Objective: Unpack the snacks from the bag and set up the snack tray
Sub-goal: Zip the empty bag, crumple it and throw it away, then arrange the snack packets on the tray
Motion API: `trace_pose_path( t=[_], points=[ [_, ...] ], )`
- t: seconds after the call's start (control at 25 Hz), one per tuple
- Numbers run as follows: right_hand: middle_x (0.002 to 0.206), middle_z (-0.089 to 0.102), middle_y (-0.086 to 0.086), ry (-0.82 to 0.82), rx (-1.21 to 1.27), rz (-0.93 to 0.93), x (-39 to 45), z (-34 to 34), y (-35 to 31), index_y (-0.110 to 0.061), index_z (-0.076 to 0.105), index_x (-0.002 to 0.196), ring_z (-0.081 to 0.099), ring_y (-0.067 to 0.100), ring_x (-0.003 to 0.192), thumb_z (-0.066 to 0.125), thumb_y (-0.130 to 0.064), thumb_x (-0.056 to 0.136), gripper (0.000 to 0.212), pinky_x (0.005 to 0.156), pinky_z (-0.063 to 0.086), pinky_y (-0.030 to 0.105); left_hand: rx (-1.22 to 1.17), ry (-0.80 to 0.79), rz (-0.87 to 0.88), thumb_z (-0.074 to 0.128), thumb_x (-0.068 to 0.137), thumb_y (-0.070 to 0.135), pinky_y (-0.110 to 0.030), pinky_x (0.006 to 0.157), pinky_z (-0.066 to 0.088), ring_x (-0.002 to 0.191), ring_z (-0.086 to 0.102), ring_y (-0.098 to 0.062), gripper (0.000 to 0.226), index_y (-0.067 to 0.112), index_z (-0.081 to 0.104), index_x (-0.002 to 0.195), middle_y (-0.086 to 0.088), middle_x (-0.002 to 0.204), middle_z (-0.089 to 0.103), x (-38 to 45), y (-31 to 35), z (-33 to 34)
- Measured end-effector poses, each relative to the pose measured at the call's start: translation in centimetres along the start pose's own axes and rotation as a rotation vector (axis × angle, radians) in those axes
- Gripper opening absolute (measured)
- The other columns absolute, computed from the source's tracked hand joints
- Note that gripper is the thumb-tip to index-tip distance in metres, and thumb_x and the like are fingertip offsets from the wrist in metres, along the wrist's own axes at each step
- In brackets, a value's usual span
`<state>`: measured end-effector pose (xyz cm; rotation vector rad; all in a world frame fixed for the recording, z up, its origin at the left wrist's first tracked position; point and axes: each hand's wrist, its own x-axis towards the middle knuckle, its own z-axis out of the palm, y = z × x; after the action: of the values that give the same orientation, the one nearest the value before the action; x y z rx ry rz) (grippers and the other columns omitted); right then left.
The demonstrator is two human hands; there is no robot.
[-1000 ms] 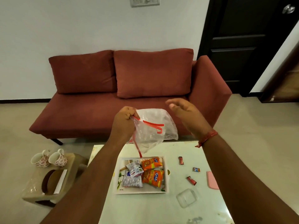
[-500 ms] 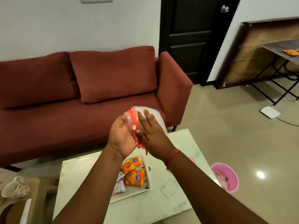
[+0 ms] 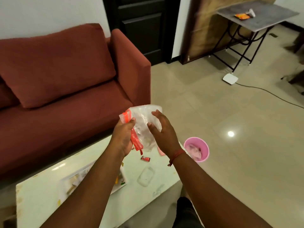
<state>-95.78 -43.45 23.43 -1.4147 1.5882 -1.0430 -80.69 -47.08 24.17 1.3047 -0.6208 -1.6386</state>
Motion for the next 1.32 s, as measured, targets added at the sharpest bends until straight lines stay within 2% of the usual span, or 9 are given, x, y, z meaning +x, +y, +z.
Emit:
trace_pose_path(
  t=[0.2,0.32,0.48,0.68,0.84,1.0,1.12,1.2,1.32],
  points=[
    [0.157,0.033,0.002,0.075,-0.152,0.266,4.8,-11.0,10.9,-0.023,0.040,0.148,0.032,0.020,0.144,0.064,-0.039,0.093,0.062,0.116,0.031,0.034,0.212,-0.008,-0.119,0.065,0.091,0.023,-0.040,0.076,0.060,0.098,0.073,-0.026,0.029,0.024,0.065,0.120,-0.003,0.108,0.075,6.7,-7.4,11.4],
    [0.136,0.047,0.007,0.175,-0.356,0.336,6.8,-16.3,18.3,-0.018,0.054,0.133,0.049,0.029,0.122,0.062,-0.031,0.092,0.044,0.101,0.046,0.046,0.423,-0.006,-0.188,0.058,0.096,0.032,-0.034,0.082,0.055,0.100,0.067,-0.021,0.017,0.036,0.062,0.112,0.007,0.106,0.070,11.5,-14.3,18.9],
    [0.139,0.050,0.004,0.071,-0.324,0.441,8.5,-19.7,30.7,-0.020,0.052,0.137,0.051,0.025,0.125,0.056,-0.031,0.097,0.042,0.108,0.042,0.041,0.471,-0.034,-0.388,0.059,0.096,0.031,-0.047,0.101,0.050,0.109,0.063,-0.027,0.033,0.025,0.057,0.128,-0.005,0.120,0.066,18.4,-27.6,26.8],
    [0.162,0.025,0.009,-0.141,-0.459,0.497,10.3,-18.9,47.4,-0.022,0.030,0.155,0.030,0.029,0.146,0.049,-0.032,0.101,0.058,0.118,0.030,0.038,0.378,-0.012,-0.580,0.064,0.093,0.021,-0.037,0.079,0.059,0.098,0.069,-0.024,0.029,0.022,0.063,0.122,-0.005,0.110,0.073,27.2,-43.0,28.6],
    [0.166,0.013,0.012,-0.257,-0.450,0.536,12.3,-14.9,60.0,-0.022,0.019,0.158,0.035,0.034,0.144,0.047,-0.019,0.102,0.062,0.115,0.036,0.042,0.274,0.059,-0.727,0.059,0.096,0.021,-0.028,0.059,0.058,0.086,0.071,-0.019,0.026,0.019,0.062,0.122,-0.005,0.102,0.073,33.8,-52.9,27.7],
    [0.158,0.030,0.011,-0.151,-0.539,0.532,13.9,-10.4,67.7,-0.024,0.030,0.153,0.042,0.032,0.137,0.054,-0.015,0.096,0.063,0.111,0.038,0.038,0.386,0.038,-0.825,0.047,0.101,0.034,-0.021,0.052,0.053,0.089,0.066,-0.017,0.022,0.019,0.063,0.102,0.003,0.077,0.076,37.8,-57.7,26.5],
    [0.142,0.045,0.014,-0.145,-0.673,0.431,14.2,-7.9,71.9,-0.019,0.044,0.144,0.047,0.036,0.121,0.064,-0.011,0.088,0.060,0.098,0.048,0.047,0.886,-0.005,-0.620,0.047,0.099,0.031,-0.029,0.070,0.048,0.095,0.062,-0.026,0.029,0.010,0.058,0.116,-0.008,0.106,0.070,39.3,-58.6,25.5],
    [0.134,0.048,0.015,-0.316,-0.753,0.392,14.1,-6.6,73.5,-0.014,0.045,0.142,0.048,0.036,0.115,0.061,-0.009,0.088,0.056,0.092,0.052,0.048,1.280,-0.054,-0.301,0.051,0.095,0.021,-0.032,0.077,0.047,0.106,0.061,-0.033,0.037,0.006,0.048,0.130,-0.015,0.124,0.059,39.8,-57.7,24.7],
    [0.131,0.050,0.017,-0.586,-0.779,0.478,14.5,-5.8,73.8,-0.008,0.043,0.139,0.051,0.037,0.116,0.048,-0.009,0.093,0.046,0.095,0.049,0.051,1.563,-0.270,0.056,0.053,0.094,0.014,-0.034,0.086,0.048,0.112,0.060,-0.032,0.041,0.006,0.049,0.134,-0.016,0.131,0.054,40.2,-55.5,24.3]
  ],
)
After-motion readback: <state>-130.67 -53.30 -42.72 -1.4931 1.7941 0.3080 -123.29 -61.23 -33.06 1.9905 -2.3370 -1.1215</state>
